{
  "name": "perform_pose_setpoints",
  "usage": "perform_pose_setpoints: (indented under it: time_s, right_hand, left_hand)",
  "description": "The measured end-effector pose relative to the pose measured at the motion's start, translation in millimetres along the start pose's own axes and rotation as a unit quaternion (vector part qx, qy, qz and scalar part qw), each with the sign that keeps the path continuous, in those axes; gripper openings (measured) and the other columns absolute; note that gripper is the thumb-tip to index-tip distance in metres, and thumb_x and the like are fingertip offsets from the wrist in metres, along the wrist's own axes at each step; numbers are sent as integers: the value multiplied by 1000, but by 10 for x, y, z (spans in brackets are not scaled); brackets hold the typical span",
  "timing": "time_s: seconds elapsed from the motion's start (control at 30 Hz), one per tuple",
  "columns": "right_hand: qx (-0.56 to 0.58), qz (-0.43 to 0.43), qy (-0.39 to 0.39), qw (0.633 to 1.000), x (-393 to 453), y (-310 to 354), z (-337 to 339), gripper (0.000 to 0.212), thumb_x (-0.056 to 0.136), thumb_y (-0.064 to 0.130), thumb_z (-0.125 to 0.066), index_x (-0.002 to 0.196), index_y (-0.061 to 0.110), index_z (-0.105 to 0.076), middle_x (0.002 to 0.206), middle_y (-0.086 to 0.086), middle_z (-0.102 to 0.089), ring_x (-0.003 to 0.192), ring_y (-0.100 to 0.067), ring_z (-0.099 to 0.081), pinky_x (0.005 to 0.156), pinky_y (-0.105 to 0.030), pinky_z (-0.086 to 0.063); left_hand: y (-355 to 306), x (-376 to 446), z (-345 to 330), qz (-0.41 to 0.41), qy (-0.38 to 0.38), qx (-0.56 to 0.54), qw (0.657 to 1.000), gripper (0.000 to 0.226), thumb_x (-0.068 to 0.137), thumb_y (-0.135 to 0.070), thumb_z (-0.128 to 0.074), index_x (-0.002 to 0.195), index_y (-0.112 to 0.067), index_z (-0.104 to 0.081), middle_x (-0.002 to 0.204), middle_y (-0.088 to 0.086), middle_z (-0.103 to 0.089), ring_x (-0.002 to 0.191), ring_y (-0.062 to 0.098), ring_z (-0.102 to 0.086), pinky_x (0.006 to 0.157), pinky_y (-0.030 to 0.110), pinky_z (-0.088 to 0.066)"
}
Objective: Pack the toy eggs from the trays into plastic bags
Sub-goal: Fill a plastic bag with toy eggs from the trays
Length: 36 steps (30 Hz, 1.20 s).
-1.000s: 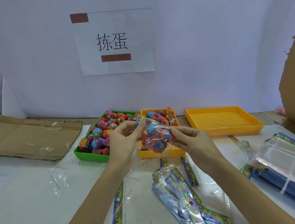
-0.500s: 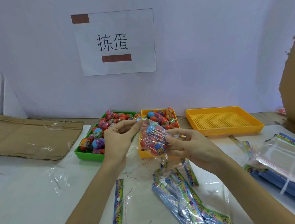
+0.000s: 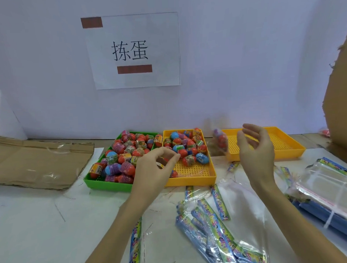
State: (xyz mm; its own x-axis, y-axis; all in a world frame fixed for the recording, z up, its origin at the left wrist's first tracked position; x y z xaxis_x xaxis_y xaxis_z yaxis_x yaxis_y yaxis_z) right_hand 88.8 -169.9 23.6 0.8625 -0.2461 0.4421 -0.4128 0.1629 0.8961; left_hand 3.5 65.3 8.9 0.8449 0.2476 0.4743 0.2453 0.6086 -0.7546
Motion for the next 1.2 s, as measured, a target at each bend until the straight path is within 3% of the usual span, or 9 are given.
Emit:
perform_pose_setpoints:
  time_s: [0.07,0.2,0.33,0.53,0.73,0.9,1.03,1.1,1.2]
  right_hand:
    - [-26,65,-15,997,-6,43,13,19,102,12,-59,119,18,-64,118,1,-68,109,-5,-64,87,-16,-55]
    - [-45,65,51,996,-83,53,-68,22,98,1,-56,99,18,-70,95,3,-73,92,-14,-69,78,-32,-58]
    - [-44,37,140,988,-177,-13,-159,27,98,-3,-54,90,16,-71,79,1,-74,75,-16,-71,71,-35,-60]
    - [-34,9,181,983,-215,-88,-226,33,98,-7,-52,88,16,-72,75,-1,-71,66,-18,-70,63,-34,-59]
    - [-38,10,194,980,-210,-98,-230,32,98,-6,-52,89,17,-73,76,-1,-71,65,-17,-71,65,-37,-60]
    - [-209,162,150,953,-181,-138,-194,25,101,2,-57,111,19,-72,111,1,-69,104,-15,-64,82,-19,-50]
    - [-296,128,294,900,-89,-274,-189,53,103,3,-53,153,21,-48,159,-5,-45,148,-23,-38,116,-31,-39]
    - [-311,127,317,887,-85,-320,-217,53,104,3,-53,154,21,-48,158,-5,-46,147,-24,-39,113,-38,-44]
    - [-319,135,247,905,-53,-320,-279,37,102,6,-59,137,16,-65,136,-8,-64,128,-26,-52,95,-28,-47]
  left_hand:
    - [-37,-23,-13,-38,43,4,998,6,95,-31,-75,93,-26,-77,86,-18,-72,83,6,-66,69,19,-53]
    - [-125,-109,-117,-96,203,-32,974,11,90,-33,-81,99,-25,-81,92,-18,-74,86,14,-67,72,32,-57]
    - [-180,-288,-329,-184,332,57,923,35,89,-50,-77,118,-32,-79,116,-20,-74,111,5,-56,91,26,-48]
    - [-181,-303,-457,-254,295,144,910,25,98,-32,-72,120,-23,-78,107,-7,-70,99,9,-45,84,25,-36]
    - [-176,-353,-465,-234,269,146,923,40,94,-59,-67,101,-21,-75,102,-5,-58,98,10,-45,84,26,-37]
    - [-194,-387,-523,-231,257,157,925,46,90,-64,-67,92,-17,-65,107,-6,-60,100,11,-46,87,29,-42]
    - [-188,-378,-516,-240,269,159,919,42,94,-58,-66,97,-17,-67,114,-6,-67,110,13,-52,96,32,-43]
    - [-187,-374,-521,-241,272,161,918,38,95,-55,-66,100,-18,-68,114,-7,-69,112,13,-54,98,34,-44]
    - [-181,-373,-521,-243,265,165,918,32,98,-49,-65,103,-18,-70,110,-8,-71,108,12,-54,94,34,-45]
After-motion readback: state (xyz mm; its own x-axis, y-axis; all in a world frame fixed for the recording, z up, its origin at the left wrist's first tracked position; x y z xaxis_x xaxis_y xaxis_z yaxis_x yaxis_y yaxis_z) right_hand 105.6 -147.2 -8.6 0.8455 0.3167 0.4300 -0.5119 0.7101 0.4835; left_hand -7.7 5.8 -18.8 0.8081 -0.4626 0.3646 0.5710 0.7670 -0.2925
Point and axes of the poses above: each hand's wrist, its own x-axis towards the middle knuckle, its own z-axis out of the back of the hand, y = z × x, the point moved 1 cm from there along x, towards the middle knuckle
